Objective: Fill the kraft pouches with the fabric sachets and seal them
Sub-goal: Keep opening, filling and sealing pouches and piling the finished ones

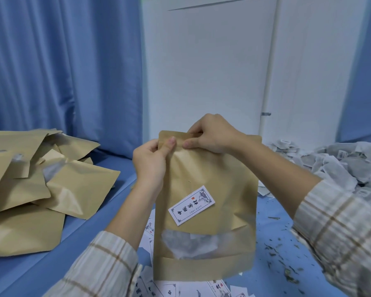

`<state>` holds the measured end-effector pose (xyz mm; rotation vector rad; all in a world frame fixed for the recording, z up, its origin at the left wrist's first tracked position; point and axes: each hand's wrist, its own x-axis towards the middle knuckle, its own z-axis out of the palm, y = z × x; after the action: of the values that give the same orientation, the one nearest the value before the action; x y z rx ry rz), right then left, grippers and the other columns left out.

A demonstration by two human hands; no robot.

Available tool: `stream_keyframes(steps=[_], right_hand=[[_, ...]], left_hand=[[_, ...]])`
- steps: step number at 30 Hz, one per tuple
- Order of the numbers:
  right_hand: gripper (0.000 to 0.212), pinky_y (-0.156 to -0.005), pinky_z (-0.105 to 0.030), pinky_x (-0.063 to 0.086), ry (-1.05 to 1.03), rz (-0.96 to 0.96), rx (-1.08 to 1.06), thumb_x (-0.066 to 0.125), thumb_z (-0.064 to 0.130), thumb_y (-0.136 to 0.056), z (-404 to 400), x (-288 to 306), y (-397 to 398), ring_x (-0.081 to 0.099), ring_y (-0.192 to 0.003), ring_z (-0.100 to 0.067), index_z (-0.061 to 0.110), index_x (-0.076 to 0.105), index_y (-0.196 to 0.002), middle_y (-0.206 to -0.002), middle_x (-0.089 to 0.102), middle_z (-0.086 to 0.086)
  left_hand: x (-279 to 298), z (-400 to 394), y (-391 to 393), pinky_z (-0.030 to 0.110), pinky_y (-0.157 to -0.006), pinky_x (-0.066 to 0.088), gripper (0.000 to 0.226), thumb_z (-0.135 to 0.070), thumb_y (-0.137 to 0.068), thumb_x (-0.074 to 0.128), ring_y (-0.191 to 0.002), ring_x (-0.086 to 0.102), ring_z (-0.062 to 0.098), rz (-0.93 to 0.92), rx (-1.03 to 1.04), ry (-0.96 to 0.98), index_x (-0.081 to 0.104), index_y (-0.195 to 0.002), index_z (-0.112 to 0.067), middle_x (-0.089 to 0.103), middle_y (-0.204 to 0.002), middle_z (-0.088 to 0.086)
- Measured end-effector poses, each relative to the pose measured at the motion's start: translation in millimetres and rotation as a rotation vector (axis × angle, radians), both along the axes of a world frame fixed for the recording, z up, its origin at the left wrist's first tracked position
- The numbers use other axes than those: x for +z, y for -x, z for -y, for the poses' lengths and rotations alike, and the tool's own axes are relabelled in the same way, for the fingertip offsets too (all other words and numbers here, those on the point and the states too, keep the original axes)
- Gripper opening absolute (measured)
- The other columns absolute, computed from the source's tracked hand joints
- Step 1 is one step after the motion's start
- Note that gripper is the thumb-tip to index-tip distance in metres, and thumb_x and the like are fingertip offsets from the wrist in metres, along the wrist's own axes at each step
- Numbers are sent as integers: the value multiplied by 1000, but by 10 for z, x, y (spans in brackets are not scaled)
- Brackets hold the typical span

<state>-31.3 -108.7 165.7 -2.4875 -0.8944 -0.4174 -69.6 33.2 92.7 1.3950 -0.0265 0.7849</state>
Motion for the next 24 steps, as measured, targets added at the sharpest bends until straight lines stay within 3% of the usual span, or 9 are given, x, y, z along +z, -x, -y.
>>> stream_keyframes(steps=[4,7,9,11,15,18,20,22,24], right_hand=[[45,-37,-16,20,24,-34,18,74,43,-73,-39,82,40,32,-41,-5,18,49,-46,-39,31,9],[49,-36,-16,19,3,14,28,79,40,-69,-56,88,39,31,-38,-6,18,48,-39,-33,30,8],[42,-41,-18,24,11,25,26,80,40,-68,-35,75,30,34,-41,-7,15,56,-43,-37,35,8],[47,-50,-25,25,43,82,-13,78,43,-69,-1,50,18,32,-51,-13,9,52,-50,-46,34,3],[55,-52,-31,24,71,163,-11,71,49,-75,7,1,30,31,-53,-16,17,36,-48,-47,30,3],[49,-53,-31,29,141,140,-18,68,57,-73,117,54,23,38,-53,-11,19,46,-51,-46,38,7],[55,-49,-26,25,120,141,-15,71,53,-71,229,79,-5,35,-47,-10,19,38,-44,-40,33,7],[58,-47,-24,21,95,193,-10,73,50,-72,280,52,-8,34,-45,-9,19,33,-43,-38,31,4],[54,-49,-25,20,53,211,30,73,48,-72,276,-11,10,31,-48,-11,15,39,-46,-44,31,4]], left_hand=[[5,48,15,29,-58,23,51,-34,-82,71,-64,29,18,12,40,-87,50,-69,11,35,-64,8],[-22,67,2,26,-52,22,48,-38,-87,65,-58,29,13,-32,36,-127,42,-59,-6,34,-57,0],[-55,53,3,28,-56,29,39,-36,-93,56,-61,36,14,-53,-32,-78,50,-65,-10,43,-63,2],[-74,33,4,29,-64,36,35,-34,-96,51,-69,45,16,-59,-108,-42,58,-78,-6,51,-71,4],[-67,26,-8,26,-62,44,20,-33,-89,63,-63,57,9,-35,-23,-102,62,-80,-16,64,-64,-6],[-56,-2,-30,22,-57,39,21,-33,-90,62,-58,52,7,4,89,-95,59,-73,-22,60,-60,-10],[-51,-20,-34,18,-54,37,22,-32,-90,62,-54,49,3,15,117,-94,57,-70,-23,58,-54,-14],[-51,-1,-23,16,-54,37,22,-32,-88,65,-53,49,0,12,69,-74,57,-70,-21,57,-52,-15],[-22,15,8,17,-55,42,26,-35,-81,72,-57,55,4,-20,-77,-39,61,-73,-14,60,-59,-11]])
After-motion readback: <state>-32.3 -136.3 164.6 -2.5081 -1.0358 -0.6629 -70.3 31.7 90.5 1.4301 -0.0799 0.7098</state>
